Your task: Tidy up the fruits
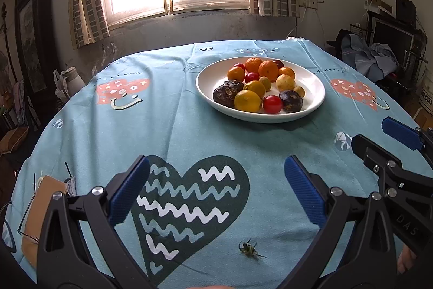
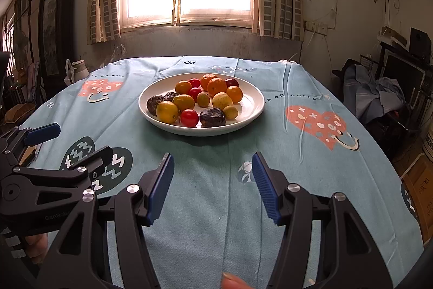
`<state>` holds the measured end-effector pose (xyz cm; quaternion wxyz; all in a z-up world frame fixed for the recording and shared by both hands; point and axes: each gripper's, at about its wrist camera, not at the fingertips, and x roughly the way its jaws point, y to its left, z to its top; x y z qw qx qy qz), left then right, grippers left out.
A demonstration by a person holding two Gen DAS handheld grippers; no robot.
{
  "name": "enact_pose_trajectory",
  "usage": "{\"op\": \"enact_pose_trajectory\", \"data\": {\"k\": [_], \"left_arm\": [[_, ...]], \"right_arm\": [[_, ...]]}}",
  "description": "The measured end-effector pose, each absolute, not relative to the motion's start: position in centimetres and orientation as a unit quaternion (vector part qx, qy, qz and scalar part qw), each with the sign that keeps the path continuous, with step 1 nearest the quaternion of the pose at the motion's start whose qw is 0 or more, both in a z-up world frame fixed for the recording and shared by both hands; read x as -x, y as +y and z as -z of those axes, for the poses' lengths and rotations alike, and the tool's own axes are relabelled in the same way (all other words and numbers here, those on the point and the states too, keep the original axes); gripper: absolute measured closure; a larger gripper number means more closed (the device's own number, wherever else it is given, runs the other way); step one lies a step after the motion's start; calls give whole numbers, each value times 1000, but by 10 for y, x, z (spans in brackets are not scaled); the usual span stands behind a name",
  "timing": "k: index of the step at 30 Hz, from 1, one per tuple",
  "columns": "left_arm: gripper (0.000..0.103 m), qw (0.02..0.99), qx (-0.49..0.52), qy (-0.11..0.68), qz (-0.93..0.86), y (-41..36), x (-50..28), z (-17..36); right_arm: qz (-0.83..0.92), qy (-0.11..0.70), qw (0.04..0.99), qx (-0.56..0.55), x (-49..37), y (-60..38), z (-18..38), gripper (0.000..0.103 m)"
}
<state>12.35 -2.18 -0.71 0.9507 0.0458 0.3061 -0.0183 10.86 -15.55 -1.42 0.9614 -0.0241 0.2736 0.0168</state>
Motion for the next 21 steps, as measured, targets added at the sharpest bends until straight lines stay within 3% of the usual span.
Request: {"op": "enact_pose_trajectory", "data": {"k": [21], "left_arm": [[2, 952, -42, 301, 21, -21, -122, 7]], "right_arm": [[-17, 272, 962, 21, -107, -156, 14, 43]]}}
